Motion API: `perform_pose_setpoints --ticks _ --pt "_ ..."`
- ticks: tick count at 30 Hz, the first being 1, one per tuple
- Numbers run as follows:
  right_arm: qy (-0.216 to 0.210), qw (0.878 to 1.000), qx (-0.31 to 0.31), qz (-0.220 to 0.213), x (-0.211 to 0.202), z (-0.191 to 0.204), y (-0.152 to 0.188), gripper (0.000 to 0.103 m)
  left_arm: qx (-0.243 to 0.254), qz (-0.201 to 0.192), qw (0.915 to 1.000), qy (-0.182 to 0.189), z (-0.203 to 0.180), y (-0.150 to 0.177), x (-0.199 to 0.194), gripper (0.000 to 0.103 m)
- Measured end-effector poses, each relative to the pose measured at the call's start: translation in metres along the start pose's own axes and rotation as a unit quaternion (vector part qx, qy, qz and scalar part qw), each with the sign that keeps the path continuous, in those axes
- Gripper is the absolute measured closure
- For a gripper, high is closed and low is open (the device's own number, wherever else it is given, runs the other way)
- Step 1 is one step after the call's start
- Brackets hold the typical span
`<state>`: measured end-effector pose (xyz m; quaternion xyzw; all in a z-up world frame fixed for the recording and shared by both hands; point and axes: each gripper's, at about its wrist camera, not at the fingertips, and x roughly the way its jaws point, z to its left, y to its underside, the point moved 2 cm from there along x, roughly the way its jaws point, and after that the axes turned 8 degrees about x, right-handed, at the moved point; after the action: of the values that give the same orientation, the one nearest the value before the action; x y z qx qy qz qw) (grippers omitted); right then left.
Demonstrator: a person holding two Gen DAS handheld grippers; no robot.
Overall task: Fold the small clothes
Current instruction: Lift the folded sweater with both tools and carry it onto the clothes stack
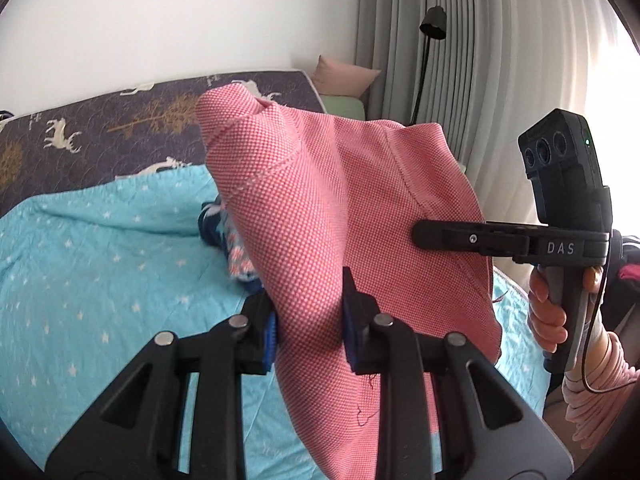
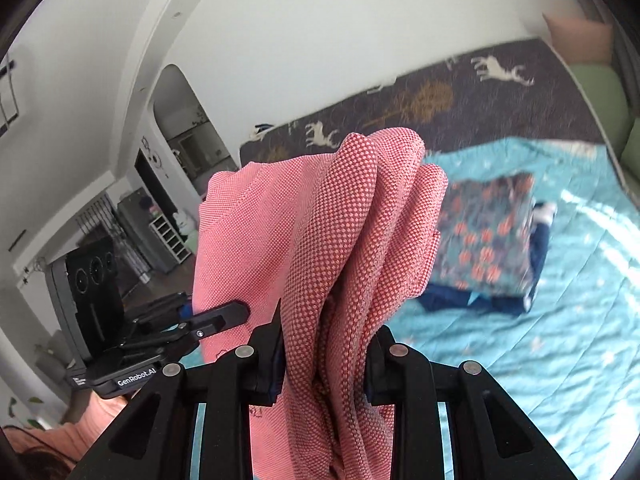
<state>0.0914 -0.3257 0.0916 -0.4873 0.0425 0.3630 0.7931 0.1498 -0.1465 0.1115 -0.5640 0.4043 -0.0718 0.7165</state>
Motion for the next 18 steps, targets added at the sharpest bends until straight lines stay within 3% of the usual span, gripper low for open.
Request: perform_pose_setpoints --ticks 4,14,18 --pt "0.008 1.0 -0.007 -0.017 -0.01 0.0 -0.027 0.074 0.012 -0.015 0.9997 0.014 0.003 -0.022 0.0 0.075" --pt "0.024 0.998 0.001 -0.06 -0.014 -0.008 -0.106 0.074 0.093 -0.048 0.9944 -0.016 0.003 -0.1 0.024 0.075" --pt "0.038 0.997 0.006 -0.07 -0.004 -0.015 -0.14 0.074 0.069 -0.051 0.9962 -0.018 0.019 -0.128 0.048 0.075"
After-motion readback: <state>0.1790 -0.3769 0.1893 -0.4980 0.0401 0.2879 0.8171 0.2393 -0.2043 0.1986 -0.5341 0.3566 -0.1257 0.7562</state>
